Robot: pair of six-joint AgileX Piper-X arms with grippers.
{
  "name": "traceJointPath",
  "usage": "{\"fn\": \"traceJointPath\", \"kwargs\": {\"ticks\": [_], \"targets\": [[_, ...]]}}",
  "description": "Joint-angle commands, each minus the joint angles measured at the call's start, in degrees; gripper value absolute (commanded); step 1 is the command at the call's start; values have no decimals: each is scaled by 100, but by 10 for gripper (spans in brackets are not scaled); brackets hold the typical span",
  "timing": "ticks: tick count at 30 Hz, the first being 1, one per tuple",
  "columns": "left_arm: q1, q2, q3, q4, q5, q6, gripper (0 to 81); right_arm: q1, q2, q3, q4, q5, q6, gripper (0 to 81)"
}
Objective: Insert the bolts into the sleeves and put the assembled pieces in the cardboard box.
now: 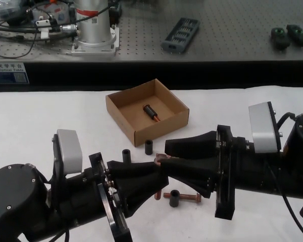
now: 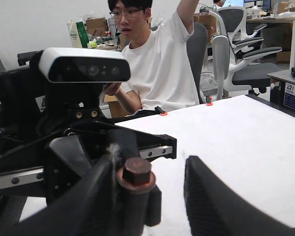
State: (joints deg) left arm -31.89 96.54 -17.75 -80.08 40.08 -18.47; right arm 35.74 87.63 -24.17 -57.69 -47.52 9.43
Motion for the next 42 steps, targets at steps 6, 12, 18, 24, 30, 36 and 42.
{"fn": "traceJointPath", "kwargs": {"ticks": [6, 12, 18, 24, 30, 36, 42], "targets": [[69, -53, -53, 405, -934, 348, 7, -58, -186, 17, -470, -320, 848, 342], [125, -53, -53, 600, -1506, 250, 7, -199, -876, 158, -561, -583, 1199, 342], [147, -289, -97, 1036, -1883, 238, 7, -373, -1688, 439, -566, -416, 1532, 342], [147, -757, -930, 3442, -2096, 455, 7, -107, -2299, 838, -566, -392, 1547, 342], [147, -770, -2189, 5633, -2529, 584, 7, -22, -2397, 1336, -566, -28, 1547, 340], [178, -732, -3616, 7193, -3167, 1263, 7, -22, -2401, 1536, -918, 197, 1547, 340], [517, -169, -5222, 8927, -3201, 1262, 7, -22, -2401, 1536, -952, 156, 1547, 340]]}}
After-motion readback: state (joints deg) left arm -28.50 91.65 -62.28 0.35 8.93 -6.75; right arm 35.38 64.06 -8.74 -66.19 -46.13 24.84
